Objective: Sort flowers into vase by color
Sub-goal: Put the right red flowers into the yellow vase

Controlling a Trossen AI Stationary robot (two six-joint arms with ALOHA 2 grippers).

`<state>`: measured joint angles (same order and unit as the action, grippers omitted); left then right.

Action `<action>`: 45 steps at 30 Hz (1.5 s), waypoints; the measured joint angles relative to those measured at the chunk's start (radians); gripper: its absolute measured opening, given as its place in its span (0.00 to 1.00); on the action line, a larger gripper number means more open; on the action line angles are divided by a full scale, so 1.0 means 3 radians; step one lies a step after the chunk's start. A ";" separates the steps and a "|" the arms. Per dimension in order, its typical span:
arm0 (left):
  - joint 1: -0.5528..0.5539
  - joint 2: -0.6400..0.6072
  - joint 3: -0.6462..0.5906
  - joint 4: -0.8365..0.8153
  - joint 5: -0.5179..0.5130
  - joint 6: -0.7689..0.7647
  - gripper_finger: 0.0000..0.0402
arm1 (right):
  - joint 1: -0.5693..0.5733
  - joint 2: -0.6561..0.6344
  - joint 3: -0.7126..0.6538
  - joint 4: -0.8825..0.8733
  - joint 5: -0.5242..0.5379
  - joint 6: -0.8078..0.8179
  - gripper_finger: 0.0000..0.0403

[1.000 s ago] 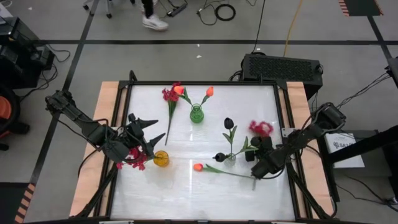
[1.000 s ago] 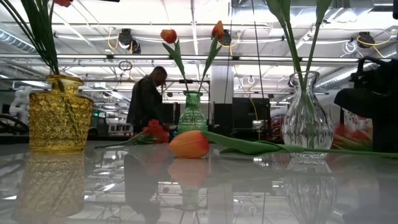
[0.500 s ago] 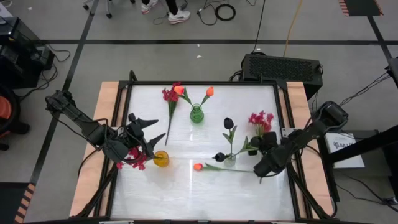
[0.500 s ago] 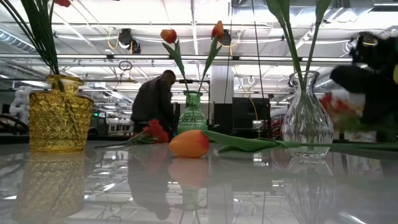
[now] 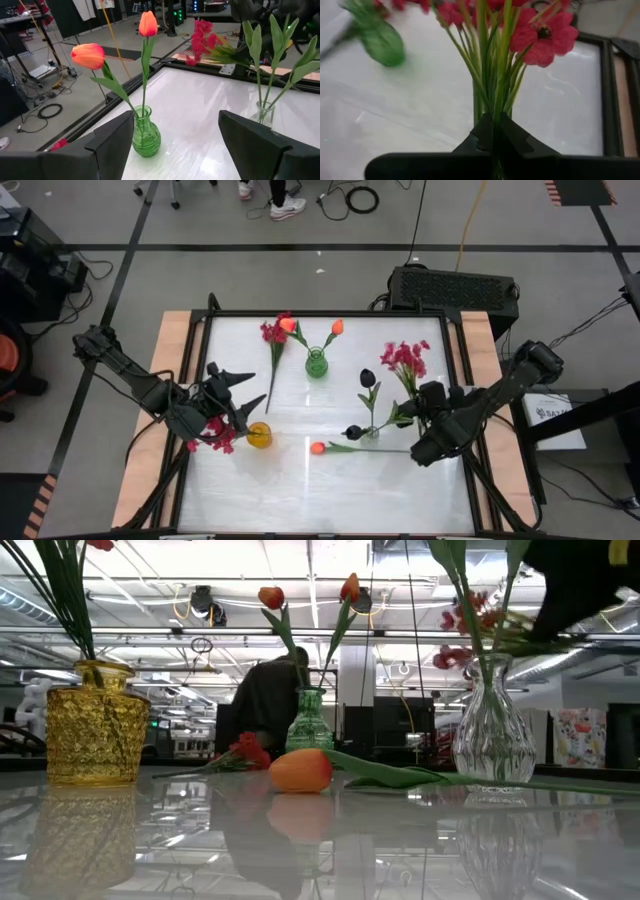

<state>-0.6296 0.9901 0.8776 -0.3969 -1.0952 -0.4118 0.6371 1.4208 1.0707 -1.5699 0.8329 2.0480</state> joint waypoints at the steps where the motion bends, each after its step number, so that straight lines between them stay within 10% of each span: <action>1: 0.0000 0.0000 0.0000 0.0003 0.0013 0.0000 0.73 | 0.0002 -0.0009 0.0051 -0.0002 0.0056 -0.0030 0.00; 31: 0.0000 0.0000 0.0000 0.0088 0.0073 -0.0001 0.73 | -0.0002 -0.1301 0.0738 -0.0008 0.0038 -0.4438 0.00; 39: 0.0000 0.0000 0.0000 0.0205 0.0074 0.0029 0.73 | -0.0002 -0.1487 0.0979 0.0281 0.0955 -0.5571 0.00; 45: 0.0000 0.0000 0.0000 0.0444 0.0074 0.0245 0.73 | -0.0014 -0.1490 0.1204 0.1522 0.1568 -0.6315 0.00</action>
<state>-0.6296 0.9901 0.8776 -0.2638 -1.0729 -0.3382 0.6328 0.9737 1.4319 -1.1131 1.3033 0.1534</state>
